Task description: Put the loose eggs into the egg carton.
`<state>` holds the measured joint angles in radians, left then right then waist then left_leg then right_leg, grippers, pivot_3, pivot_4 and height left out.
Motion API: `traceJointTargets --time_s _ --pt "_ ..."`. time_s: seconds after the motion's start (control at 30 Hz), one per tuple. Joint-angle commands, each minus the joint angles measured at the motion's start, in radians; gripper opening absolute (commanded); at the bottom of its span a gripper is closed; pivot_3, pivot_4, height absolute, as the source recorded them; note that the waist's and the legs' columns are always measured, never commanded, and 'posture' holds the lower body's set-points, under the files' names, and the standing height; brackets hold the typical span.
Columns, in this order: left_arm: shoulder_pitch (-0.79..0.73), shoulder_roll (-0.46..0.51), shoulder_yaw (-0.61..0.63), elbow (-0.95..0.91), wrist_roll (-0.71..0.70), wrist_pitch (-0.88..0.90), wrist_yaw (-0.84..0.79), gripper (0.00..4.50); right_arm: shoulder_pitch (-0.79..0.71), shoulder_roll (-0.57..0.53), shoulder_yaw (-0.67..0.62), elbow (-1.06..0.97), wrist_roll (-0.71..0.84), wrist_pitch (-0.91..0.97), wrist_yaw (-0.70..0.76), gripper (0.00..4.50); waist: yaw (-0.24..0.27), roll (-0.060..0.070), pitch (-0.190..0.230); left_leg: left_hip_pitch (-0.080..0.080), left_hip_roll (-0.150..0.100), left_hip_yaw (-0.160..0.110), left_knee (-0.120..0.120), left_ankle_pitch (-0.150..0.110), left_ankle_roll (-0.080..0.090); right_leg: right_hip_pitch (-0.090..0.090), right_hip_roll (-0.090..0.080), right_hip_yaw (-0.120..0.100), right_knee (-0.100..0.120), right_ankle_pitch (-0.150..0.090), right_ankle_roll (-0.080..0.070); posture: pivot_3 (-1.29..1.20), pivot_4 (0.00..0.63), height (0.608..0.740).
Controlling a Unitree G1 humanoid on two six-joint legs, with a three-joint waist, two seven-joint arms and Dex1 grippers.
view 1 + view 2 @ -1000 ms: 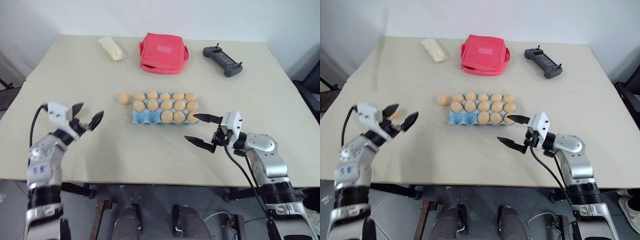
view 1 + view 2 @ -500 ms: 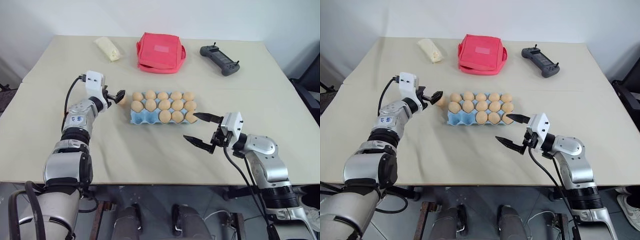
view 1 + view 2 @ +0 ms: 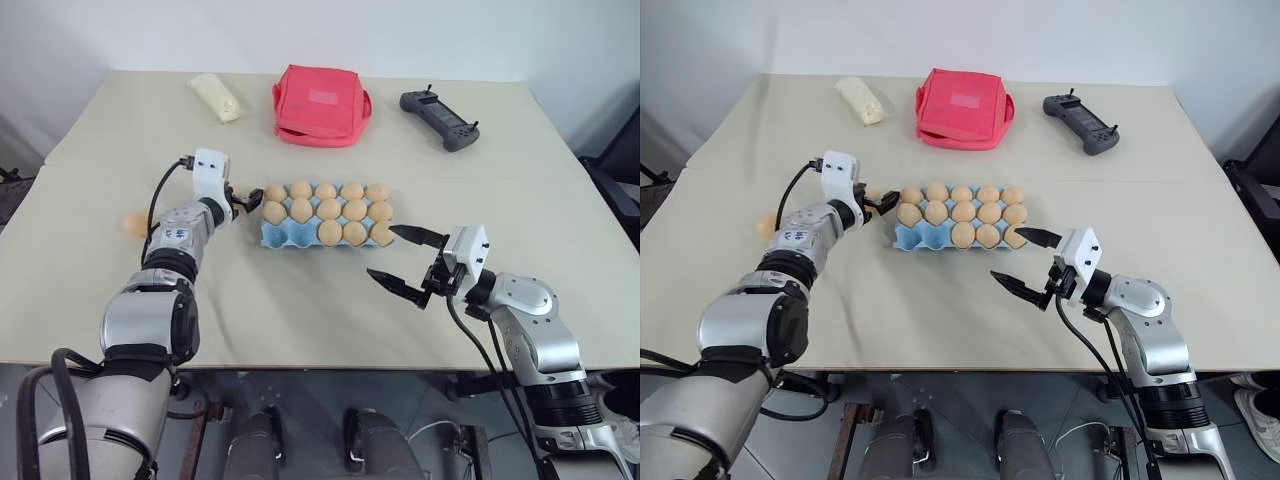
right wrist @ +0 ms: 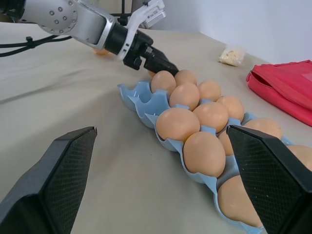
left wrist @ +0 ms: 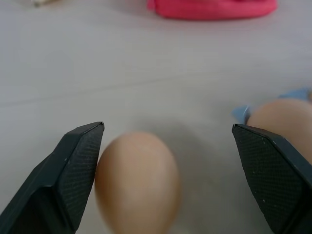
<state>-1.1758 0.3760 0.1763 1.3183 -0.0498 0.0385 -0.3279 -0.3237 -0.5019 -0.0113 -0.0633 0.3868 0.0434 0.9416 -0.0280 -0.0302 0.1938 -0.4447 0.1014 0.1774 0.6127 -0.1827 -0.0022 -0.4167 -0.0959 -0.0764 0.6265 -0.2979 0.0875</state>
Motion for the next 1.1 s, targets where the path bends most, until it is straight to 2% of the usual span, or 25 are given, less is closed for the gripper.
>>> traceJointTargets --time_s 0.03,0.13,0.27,0.33,0.47,0.6,0.67,0.77,0.9,1.0,1.1 --pt "-0.020 0.007 0.001 -0.003 0.013 0.005 0.012 4.08 0.004 -0.007 -0.039 -0.048 0.023 -0.003 -0.014 4.50 0.000 0.000 0.000 0.000 0.000 0.000 0.000 0.000 0.000 0.000 0.000 0.000 0.000 0.000 0.000 0.00 0.150 0.740" --pt "-0.012 0.009 0.002 -0.002 0.020 0.004 0.016 3.31 0.003 -0.008 -0.039 -0.051 0.026 0.000 -0.019 4.50 0.000 0.000 0.000 0.000 0.000 0.000 0.000 0.000 0.000 0.000 0.000 0.000 0.000 0.000 0.000 0.00 0.150 0.740" --pt "-0.005 0.011 0.006 -0.002 0.023 -0.002 0.017 1.99 0.005 -0.010 -0.040 -0.053 0.030 0.003 -0.023 4.50 0.000 0.000 0.000 0.000 0.000 0.000 0.000 0.000 0.000 0.000 0.000 0.000 0.000 0.000 0.000 0.00 0.150 0.740" --pt "0.001 0.016 0.007 -0.003 0.024 -0.002 0.015 1.67 0.006 -0.011 -0.039 -0.053 0.031 0.003 -0.023 4.50 0.000 0.000 0.000 0.000 0.000 0.000 0.000 0.000 0.000 0.000 0.000 0.000 0.000 0.000 0.000 0.00 0.150 0.740" --pt "0.015 0.031 0.025 -0.022 0.002 -0.054 -0.036 1.60 0.008 -0.012 -0.040 -0.050 0.032 0.002 -0.020 4.50 -0.001 0.000 0.000 0.000 0.000 0.000 0.000 0.000 0.000 0.000 0.000 0.000 0.001 0.000 0.000 0.00 0.150 0.740" --pt "0.031 0.057 0.045 -0.072 -0.033 -0.169 -0.186 1.60 0.016 -0.014 -0.043 -0.053 0.033 0.000 -0.018 4.50 0.000 0.000 0.000 0.000 0.000 0.001 0.000 0.000 0.000 0.000 0.000 0.000 0.001 0.000 0.000 0.00 0.150 0.740" --pt "0.042 0.067 0.052 -0.112 -0.062 -0.217 -0.319 1.60 0.020 -0.017 -0.045 -0.055 0.033 0.001 -0.017 4.50 0.000 0.000 0.000 0.000 0.000 0.002 0.000 0.000 0.000 0.000 0.000 0.000 0.001 0.000 0.000 0.00 0.150 0.740" --pt "0.097 0.065 0.029 -0.268 -0.130 -0.252 -0.613 1.60 0.029 -0.029 -0.053 -0.057 0.030 0.006 -0.019 4.50 0.000 0.000 0.000 0.000 0.000 0.009 0.000 0.000 -0.001 0.000 0.000 0.000 0.001 0.000 0.000 0.00 0.150 0.740" --pt "0.183 0.024 -0.034 -0.455 -0.176 -0.212 -0.813 1.60 0.035 -0.041 -0.064 -0.057 0.032 0.008 -0.020 4.50 0.001 0.000 0.000 0.000 0.000 0.009 0.001 0.000 -0.001 0.001 0.000 0.000 0.001 0.000 0.000 0.00 0.150 0.740" --pt "0.222 -0.010 -0.091 -0.515 -0.156 -0.205 -0.850 1.60 0.036 -0.044 -0.069 -0.062 0.033 0.011 -0.022 4.50 0.001 0.000 0.000 0.001 0.000 0.009 0.002 0.000 0.000 0.001 0.000 0.000 0.001 0.000 0.000 0.00 0.150 0.740" --pt "0.231 -0.026 -0.129 -0.500 -0.125 -0.226 -0.838 1.60 0.036 -0.042 -0.069 -0.072 0.032 0.015 -0.031 4.50 -0.001 0.000 0.000 0.001 0.000 0.008 0.003 0.000 0.001 0.001 0.000 0.000 0.002 0.000 0.000 0.00 0.150 0.740"
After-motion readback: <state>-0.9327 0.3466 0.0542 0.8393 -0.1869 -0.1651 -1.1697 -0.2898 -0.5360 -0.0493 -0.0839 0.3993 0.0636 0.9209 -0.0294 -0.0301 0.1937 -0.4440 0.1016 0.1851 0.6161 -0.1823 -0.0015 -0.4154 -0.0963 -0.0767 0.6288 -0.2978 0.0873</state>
